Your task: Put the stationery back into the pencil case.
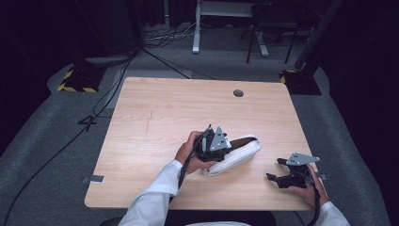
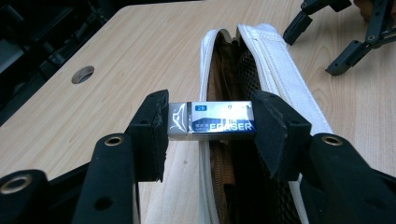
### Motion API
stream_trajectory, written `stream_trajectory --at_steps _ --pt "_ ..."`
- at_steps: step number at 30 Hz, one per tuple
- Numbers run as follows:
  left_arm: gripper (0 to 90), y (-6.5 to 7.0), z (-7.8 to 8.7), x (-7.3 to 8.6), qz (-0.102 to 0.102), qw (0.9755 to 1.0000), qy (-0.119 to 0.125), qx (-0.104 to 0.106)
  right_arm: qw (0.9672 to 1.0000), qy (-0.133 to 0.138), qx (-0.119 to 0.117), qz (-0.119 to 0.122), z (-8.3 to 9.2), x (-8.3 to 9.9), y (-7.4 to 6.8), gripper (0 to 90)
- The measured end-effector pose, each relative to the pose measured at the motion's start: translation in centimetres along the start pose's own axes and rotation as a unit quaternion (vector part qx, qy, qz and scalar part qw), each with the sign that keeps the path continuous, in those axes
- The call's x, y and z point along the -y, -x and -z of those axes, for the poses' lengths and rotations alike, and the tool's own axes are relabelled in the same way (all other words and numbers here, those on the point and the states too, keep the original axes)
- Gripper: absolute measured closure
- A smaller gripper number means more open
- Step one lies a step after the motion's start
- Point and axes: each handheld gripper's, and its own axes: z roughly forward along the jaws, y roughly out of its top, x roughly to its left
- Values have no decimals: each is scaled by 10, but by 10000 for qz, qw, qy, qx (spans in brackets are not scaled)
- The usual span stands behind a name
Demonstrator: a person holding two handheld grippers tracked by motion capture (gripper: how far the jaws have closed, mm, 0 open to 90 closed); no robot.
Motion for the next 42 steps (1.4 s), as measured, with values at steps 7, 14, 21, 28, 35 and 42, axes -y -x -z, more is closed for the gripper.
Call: stream_trajectory --at_steps 7,14,21,28,35,42 --pt "482 0 -1 3 53 10000 35 -17 10000 0 1 0 0 0 0 176" --pt "481 -1 0 5 98 9999 68 -49 10000 -2 -3 -4 0 0 0 176" --pt "480 -1 0 7 145 9998 77 -57 10000 0 1 2 0 0 0 176" --pt "478 -1 1 7 154 9998 57 -77 10000 -3 -3 -5 0 0 0 176" --pt "470 -1 1 7 167 9998 25 -117 10000 -3 -4 -5 0 0 0 176" --pt "435 0 0 9 187 9997 -72 -134 10000 1 2 1 0 0 0 176"
